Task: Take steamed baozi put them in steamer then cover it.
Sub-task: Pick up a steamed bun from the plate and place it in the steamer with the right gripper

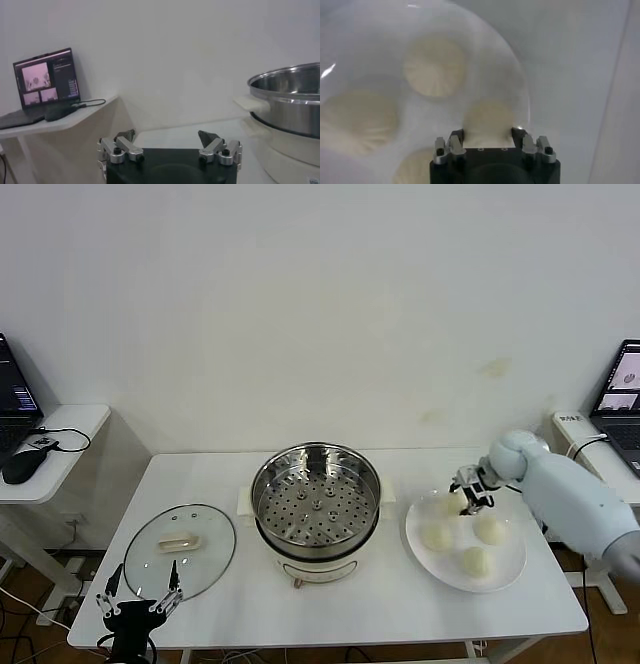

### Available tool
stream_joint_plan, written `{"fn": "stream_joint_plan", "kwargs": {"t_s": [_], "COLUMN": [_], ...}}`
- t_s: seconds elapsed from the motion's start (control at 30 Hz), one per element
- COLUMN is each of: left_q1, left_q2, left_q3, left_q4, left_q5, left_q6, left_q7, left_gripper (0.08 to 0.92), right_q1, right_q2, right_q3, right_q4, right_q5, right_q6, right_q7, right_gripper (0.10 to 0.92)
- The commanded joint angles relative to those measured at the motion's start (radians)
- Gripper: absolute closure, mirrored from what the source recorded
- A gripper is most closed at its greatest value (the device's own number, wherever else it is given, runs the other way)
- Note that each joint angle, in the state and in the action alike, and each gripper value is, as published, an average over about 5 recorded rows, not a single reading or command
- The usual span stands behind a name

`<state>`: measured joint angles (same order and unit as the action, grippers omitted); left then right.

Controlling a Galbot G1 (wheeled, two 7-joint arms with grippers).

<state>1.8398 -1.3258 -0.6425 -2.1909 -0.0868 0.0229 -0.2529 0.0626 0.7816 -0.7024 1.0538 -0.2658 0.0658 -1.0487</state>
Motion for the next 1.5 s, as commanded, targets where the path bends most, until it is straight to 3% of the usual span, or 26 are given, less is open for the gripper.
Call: {"fn": "stream_joint_plan", "kwargs": {"t_s": [0.03,0.3,0.63,0.93,1.13,1.5], "left_q1": [0.002,0.006,0.011,0.020,0.018,0.002], "left_q2": [0.002,0.010,0.007,0.001,-0.006,-0.005], "left_q3": [0.007,0.007,0.005,0.003,0.004,0.007], "left_q4": [-0.002,-0.010,-0.023,-0.033,-0.030,-0.009], "left_q5": [-0.032,-0.043,-0.049,-0.046,-0.046,-0.045], "left_q6": [-0.002,-0.008,-0.007,-0.009,-0.010,-0.009], "left_q7": [0.000,0.001,0.007,0.009,0.009,0.010], "left_gripper": [0.177,0.177,0.177,0.177,0.177,0.177], "right_q1": [0.285,0.550,0.558,0.488,0.437,0.336], "right_q2": [-0.075,0.073,0.344,0.503,0.521,0.539], "right_q3": [-0.169,-0.363,-0.489,-0.568,-0.588,-0.541], "right_q4": [0.160,0.183,0.172,0.101,0.026,-0.058], "right_q5": [0.222,0.389,0.459,0.329,0.145,-0.027], "right_q6": [-0.013,-0.015,0.045,0.177,0.308,0.417], "right_q7": [-0.003,0.027,0.102,0.149,0.177,0.253], "right_gripper": [0.414,0.406,0.406,0.406,0.406,0.406]}}
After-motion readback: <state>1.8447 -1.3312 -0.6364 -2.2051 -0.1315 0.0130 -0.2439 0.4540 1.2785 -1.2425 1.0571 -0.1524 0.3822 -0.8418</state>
